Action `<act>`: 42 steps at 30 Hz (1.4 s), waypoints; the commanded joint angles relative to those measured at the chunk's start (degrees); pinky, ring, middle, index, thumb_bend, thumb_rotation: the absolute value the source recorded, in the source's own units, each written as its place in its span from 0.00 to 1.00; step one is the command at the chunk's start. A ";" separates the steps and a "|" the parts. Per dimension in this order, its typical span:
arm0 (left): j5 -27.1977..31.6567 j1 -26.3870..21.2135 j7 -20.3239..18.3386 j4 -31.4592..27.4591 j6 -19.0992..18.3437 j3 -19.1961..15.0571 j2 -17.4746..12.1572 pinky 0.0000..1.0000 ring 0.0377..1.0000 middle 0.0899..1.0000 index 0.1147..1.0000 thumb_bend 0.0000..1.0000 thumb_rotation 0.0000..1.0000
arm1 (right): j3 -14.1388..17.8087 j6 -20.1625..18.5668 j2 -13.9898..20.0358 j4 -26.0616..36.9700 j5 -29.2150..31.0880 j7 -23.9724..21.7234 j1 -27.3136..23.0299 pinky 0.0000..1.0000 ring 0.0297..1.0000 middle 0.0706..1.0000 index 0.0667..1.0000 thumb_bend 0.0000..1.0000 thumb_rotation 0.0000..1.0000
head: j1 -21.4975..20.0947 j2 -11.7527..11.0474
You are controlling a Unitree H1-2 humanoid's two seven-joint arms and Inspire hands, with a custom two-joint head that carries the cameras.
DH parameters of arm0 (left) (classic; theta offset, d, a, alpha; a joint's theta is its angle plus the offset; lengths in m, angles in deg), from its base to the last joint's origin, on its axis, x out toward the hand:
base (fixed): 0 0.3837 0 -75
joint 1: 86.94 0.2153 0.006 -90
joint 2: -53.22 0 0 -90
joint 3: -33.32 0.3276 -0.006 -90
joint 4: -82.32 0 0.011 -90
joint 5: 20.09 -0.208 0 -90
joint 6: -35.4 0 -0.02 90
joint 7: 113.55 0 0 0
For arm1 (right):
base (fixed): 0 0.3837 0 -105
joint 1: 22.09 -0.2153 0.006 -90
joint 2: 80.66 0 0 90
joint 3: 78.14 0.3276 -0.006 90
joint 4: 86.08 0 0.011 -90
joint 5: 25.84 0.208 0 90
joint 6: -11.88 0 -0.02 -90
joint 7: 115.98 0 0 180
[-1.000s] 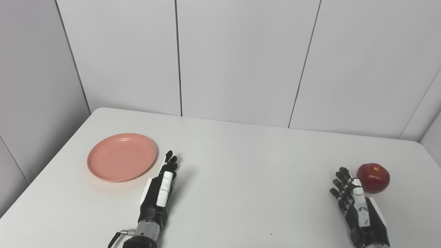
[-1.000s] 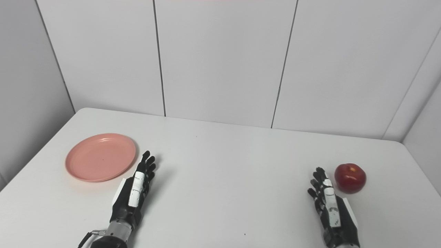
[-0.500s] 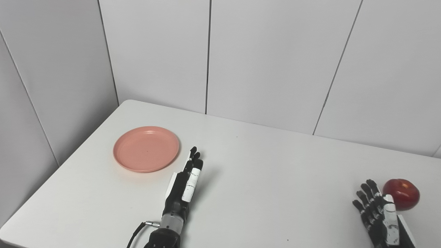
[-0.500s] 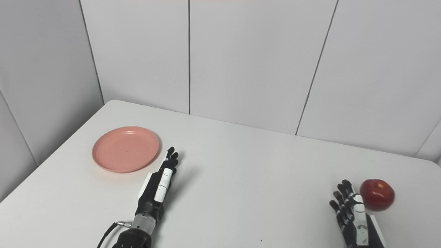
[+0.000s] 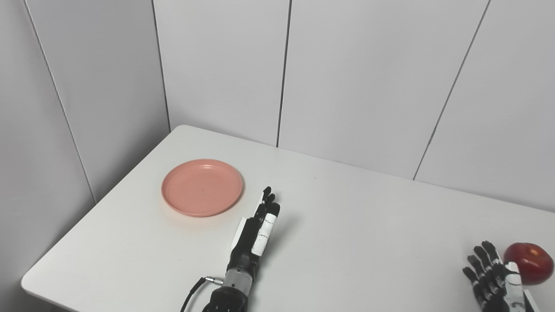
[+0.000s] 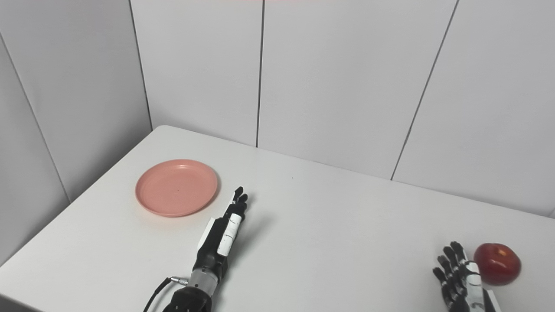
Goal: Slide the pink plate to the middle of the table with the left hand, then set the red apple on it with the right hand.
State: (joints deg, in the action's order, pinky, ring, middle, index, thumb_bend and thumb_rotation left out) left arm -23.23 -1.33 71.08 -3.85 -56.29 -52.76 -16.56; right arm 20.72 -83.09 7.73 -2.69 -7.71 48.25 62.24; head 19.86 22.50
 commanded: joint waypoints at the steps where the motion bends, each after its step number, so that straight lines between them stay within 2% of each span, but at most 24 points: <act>1: 0.12 0.55 -0.96 2.93 0.22 1.91 2.52 1.00 1.00 1.00 1.00 0.83 1.00 | 0.94 -0.38 1.29 -1.88 -0.34 0.82 -0.19 1.00 1.00 1.00 1.00 0.81 1.00 | 0.45 0.22; 7: -0.61 0.48 -0.52 3.05 0.29 2.47 3.02 1.00 1.00 1.00 1.00 0.84 1.00 | 1.20 -0.23 1.94 -2.35 0.30 -0.17 -0.24 1.00 1.00 1.00 1.00 0.83 1.00 | 1.93 0.51; 14: -1.95 -0.04 0.16 3.51 0.05 3.04 3.83 1.00 1.00 1.00 1.00 0.83 1.00 | 1.57 0.95 3.09 -4.53 1.09 -2.11 -0.87 1.00 1.00 1.00 1.00 0.93 0.99 | 3.86 0.45; 21: -0.85 0.04 -0.30 3.32 -0.12 2.66 4.44 1.00 1.00 1.00 1.00 0.82 1.00 | 1.70 1.79 3.24 -5.54 1.53 -2.86 -1.21 1.00 1.00 1.00 1.00 1.00 0.94 | 4.00 0.96; 34: -0.14 0.42 -0.88 0.00 -2.37 2.68 3.57 1.00 1.00 1.00 1.00 0.84 1.00 | 1.11 -0.13 3.06 -3.07 0.44 -1.79 -0.53 1.00 1.00 0.99 1.00 1.00 0.95 | 3.68 2.49; 38: 0.31 -0.20 -1.31 -1.69 -3.98 2.32 2.84 1.00 1.00 1.00 1.00 0.89 1.00 | 0.73 -1.06 3.17 -2.11 0.01 -1.46 -0.41 1.00 1.00 0.99 1.00 0.99 0.96 | 3.59 3.01; 42: 2.23 -0.77 -2.96 -5.46 -7.11 2.06 1.97 1.00 1.00 1.00 1.00 0.86 1.00 | 0.58 -1.75 3.08 -1.39 -0.05 -1.07 -0.31 1.00 1.00 0.99 1.00 0.98 0.96 | 3.56 3.17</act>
State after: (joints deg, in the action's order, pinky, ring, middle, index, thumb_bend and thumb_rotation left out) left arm -22.10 -1.49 69.94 -7.38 -61.73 -51.32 -14.91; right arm 20.84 -81.99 9.76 -4.54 -6.91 45.52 61.16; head 23.47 25.66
